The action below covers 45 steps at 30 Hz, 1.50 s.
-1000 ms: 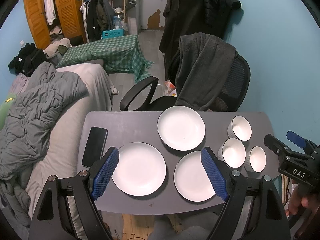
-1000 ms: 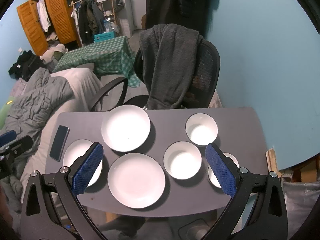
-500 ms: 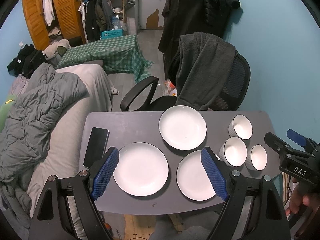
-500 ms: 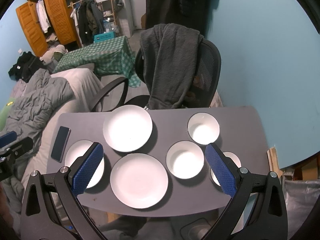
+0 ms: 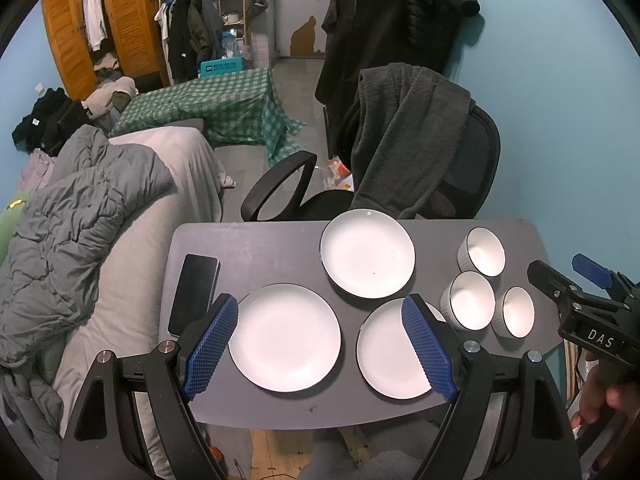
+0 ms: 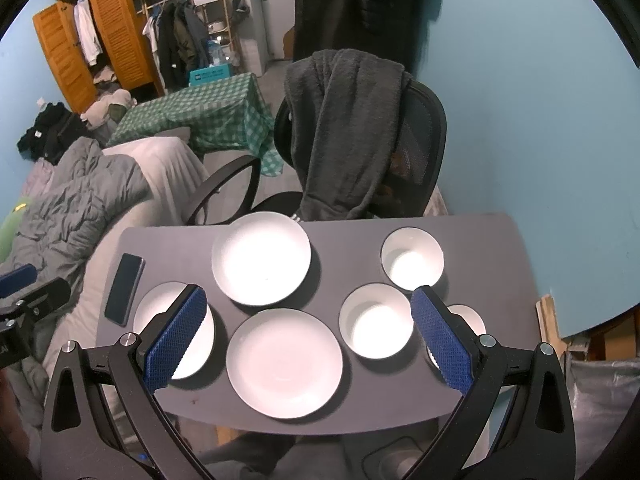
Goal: Organize plates and bowls
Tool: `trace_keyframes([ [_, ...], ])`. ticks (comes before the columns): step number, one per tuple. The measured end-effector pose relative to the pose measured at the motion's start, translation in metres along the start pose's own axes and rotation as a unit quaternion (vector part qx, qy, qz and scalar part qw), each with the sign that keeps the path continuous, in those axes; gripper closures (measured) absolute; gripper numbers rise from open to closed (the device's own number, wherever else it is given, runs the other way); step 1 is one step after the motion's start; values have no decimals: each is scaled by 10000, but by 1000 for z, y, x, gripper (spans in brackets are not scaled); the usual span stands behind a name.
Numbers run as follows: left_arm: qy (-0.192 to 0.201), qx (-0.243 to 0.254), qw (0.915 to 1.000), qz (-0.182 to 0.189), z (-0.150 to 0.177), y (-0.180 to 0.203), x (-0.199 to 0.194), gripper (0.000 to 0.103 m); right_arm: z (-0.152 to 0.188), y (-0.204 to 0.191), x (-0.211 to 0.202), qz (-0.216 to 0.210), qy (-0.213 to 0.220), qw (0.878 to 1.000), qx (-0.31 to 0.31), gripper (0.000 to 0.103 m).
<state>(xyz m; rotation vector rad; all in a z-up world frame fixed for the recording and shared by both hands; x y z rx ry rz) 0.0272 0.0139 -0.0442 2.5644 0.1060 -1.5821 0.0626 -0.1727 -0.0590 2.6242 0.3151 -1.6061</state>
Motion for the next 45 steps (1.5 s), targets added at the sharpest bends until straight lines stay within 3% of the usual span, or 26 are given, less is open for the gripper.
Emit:
trace_keyframes([
  [5,116,16,9999,20,-1,0,0,18,-2,-7,-1,-1,2,10000,17,3],
  [9,-291,-16,9995,104,4,-3,8,18,-2,-9,0,-6,-8,10000,12,3],
  [19,-538,136,9979,332,14,-4,26,18,5,-12,17,-82,-125,9999,78,3],
  [34,-1143,603,9894,666,41,1,91,18,47,32,54,-23,-650,9968,459,3],
  [45,-1458,1173,9790,805,55,25,144,18,103,54,97,-105,-1254,9877,931,3],
])
Point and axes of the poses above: each gripper's, at about its wrist camera, not at the fingertips, and x roughly the way its jaws point, y to its right, z to its underside, the point moved 5 cm from there along x, roughly the way its jaws point, and after that the axes turned 5 degrees about -y, right-handed, at the moved point
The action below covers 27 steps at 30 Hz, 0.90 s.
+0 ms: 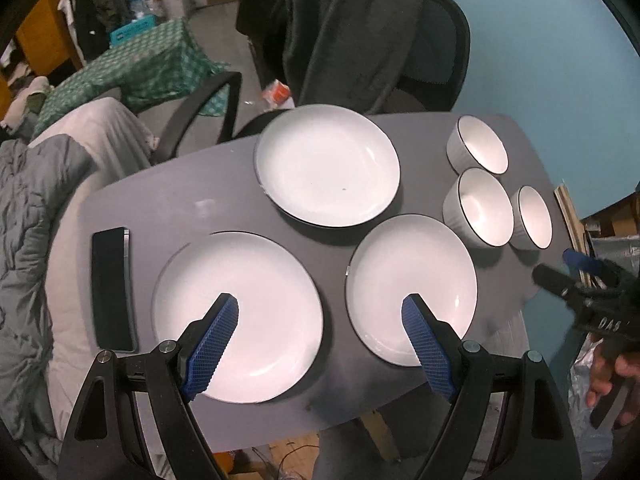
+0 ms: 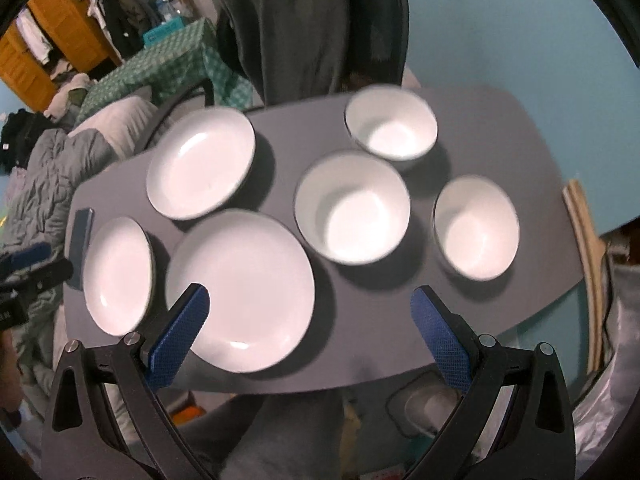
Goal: Organize plates and bowls
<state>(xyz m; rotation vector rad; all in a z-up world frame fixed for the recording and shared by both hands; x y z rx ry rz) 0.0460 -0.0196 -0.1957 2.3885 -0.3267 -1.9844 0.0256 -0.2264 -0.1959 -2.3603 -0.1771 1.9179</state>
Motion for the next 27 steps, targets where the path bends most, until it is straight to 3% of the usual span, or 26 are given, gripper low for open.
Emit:
trace_keyframes([
  [5,-113,30,9998,140,-6,8,23,18,12,6,31,-75,-281,9996,21,3],
  [15,-428,355,9984,-66,-13,24,75,18,23,22,89,-223,-769,9965,236,13],
  [17,-581,411,9975,-31,-14,29,84,21,25,22,92,-299,-859,9956,226,24],
  [22,-757,460,9961,-54,-18,33,100,28,26,22,94,-513,-1027,9933,158,39],
  [27,-1007,425,9940,-11,-21,34,116,52,23,21,93,-662,-1133,9913,70,59],
])
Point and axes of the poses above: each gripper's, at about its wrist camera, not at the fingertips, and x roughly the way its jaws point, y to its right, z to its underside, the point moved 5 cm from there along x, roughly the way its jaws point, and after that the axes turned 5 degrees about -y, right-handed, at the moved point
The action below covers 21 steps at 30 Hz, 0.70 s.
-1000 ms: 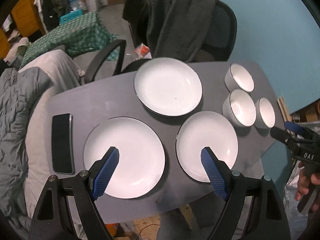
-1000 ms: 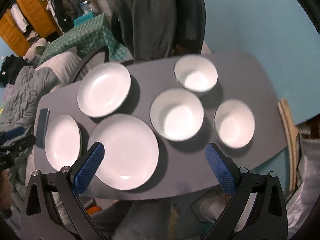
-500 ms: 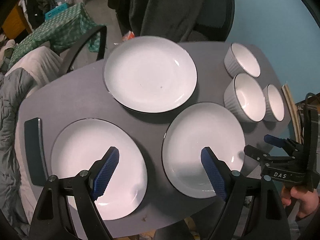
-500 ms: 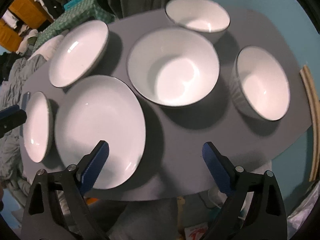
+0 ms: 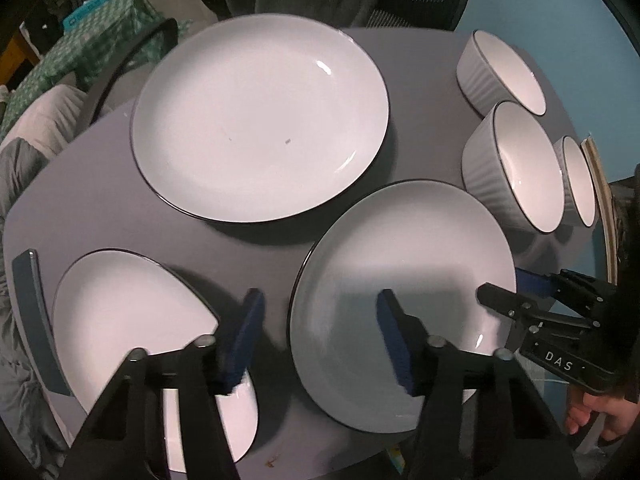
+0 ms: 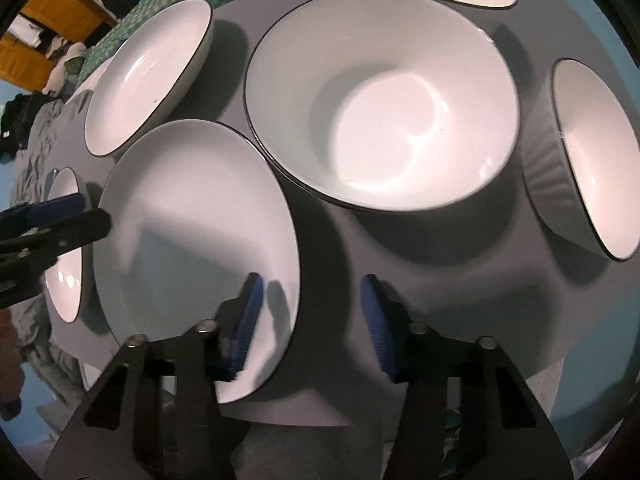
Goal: Organize plates and bowls
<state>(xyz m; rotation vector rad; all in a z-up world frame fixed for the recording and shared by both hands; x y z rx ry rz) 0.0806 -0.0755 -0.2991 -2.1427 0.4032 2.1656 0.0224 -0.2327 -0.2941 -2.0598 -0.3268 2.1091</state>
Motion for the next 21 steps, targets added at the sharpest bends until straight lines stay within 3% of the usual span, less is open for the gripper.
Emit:
trace_keyframes([
  [2,-118,7,9999,17,0,0,5,58,2,1,2,-80,-48,10000,-25,69],
  [5,-181,40,9998,53,1,-1,9,64,2,7,7,-220,-102,9997,-68,75],
  [12,-369,-12,9993,29,3,-13,18,78,3,13,9,-397,-240,9988,-126,80],
  [21,-438,-181,9987,165,15,-14,14,79,-11,3,14,-461,-328,9982,-183,85],
])
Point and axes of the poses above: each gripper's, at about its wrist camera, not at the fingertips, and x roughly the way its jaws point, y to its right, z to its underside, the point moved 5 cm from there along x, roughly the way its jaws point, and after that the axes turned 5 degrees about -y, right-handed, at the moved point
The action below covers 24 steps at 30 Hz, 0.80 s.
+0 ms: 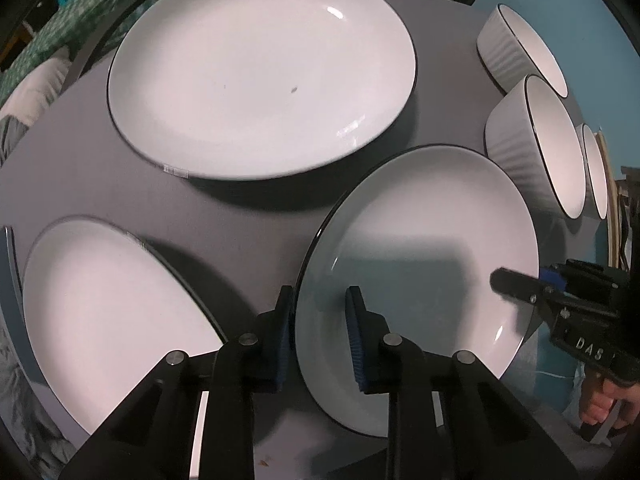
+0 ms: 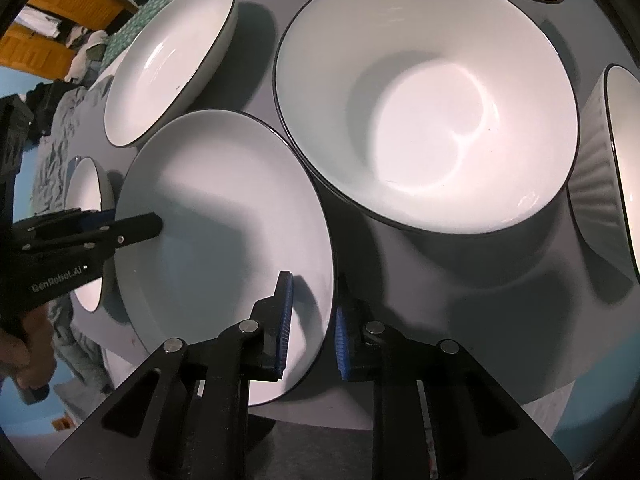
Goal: Organize plates and bowls
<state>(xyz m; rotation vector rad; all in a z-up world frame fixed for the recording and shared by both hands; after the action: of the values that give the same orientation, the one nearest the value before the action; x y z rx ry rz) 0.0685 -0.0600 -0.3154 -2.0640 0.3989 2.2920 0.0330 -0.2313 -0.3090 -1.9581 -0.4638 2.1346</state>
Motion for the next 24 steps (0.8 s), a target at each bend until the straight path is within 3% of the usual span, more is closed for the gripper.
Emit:
trace_keyframes([
  [13,-97,-440,9985,304,37,-4,3,81,-10,-6,-1,107,-152,9982,-577,85],
  [24,-34,-633,9967,511,14,-11,3,79,-2,-7,1,135,-113,9996,-215,82],
])
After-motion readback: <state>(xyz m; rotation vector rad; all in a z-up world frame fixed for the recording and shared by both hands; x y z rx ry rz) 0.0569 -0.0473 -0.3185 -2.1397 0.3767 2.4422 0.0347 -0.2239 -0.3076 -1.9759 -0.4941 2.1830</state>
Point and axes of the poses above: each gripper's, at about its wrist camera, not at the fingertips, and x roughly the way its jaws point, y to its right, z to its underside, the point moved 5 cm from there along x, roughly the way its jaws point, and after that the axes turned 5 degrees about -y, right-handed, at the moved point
